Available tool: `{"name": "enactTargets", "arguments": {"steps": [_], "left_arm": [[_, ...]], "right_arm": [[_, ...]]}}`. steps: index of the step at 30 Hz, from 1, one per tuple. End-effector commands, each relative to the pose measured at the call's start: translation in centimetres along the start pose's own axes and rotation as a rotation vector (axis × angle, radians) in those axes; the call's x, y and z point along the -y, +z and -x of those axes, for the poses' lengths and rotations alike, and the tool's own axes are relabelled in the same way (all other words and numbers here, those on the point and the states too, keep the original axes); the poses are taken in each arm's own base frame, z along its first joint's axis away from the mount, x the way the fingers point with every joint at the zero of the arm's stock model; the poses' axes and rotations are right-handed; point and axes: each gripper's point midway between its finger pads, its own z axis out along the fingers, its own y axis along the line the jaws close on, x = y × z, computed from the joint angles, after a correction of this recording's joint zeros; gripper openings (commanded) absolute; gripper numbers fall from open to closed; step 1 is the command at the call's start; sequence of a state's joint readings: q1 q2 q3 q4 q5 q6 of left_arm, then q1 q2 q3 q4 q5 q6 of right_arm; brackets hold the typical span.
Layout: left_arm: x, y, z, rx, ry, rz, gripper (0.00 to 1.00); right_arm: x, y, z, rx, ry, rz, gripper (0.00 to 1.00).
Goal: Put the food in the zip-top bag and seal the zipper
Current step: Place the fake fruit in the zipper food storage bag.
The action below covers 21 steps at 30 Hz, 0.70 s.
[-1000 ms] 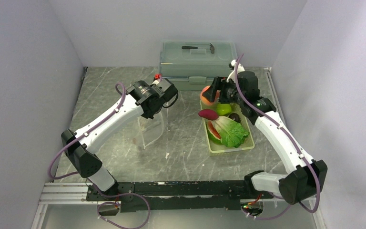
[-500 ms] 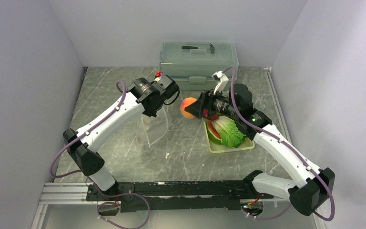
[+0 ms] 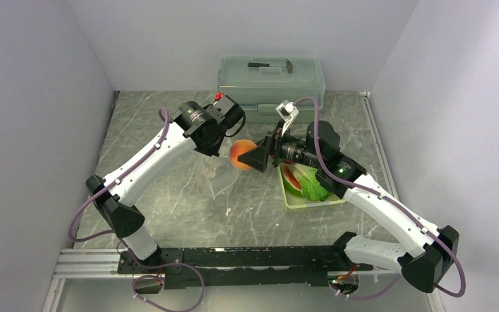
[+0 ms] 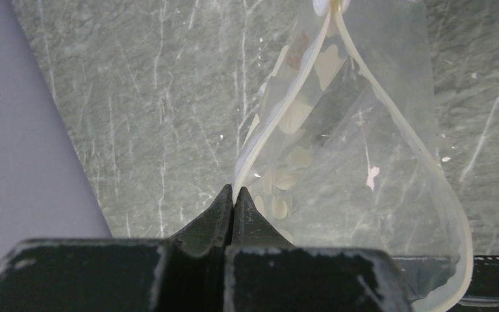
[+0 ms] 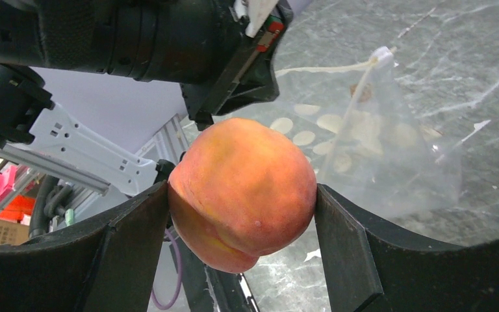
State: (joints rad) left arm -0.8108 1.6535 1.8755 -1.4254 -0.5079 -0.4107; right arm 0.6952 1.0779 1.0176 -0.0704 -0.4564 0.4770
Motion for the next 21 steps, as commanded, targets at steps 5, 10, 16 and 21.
{"name": "enactTargets", "arguments": {"steps": [5,10,16,21], "left_arm": [[1.5,-1.7,1.2,0.022,-0.094,-0.144,0.00],[2.0,-2.3,1.4,0.022,-0.130,-0.207,0.00],[2.2,-3.0,1.7,0.028,-0.151,-0.253,0.00],[2.5,-3.5,1.9,0.034,-0.166,-0.298,0.00]], "right_arm": [[-3.3,0.5,2.1,0.077,-0.073,0.109,0.42],[-3.9,1.1,1.4,0.055,-0.095,0.112,0.42],[-4.1,1.8,0.7,0.040,-0.121,0.092,0.42],[-3.0,2.6,-0.9,-0.005,-0.126,0.048,0.42]]}}
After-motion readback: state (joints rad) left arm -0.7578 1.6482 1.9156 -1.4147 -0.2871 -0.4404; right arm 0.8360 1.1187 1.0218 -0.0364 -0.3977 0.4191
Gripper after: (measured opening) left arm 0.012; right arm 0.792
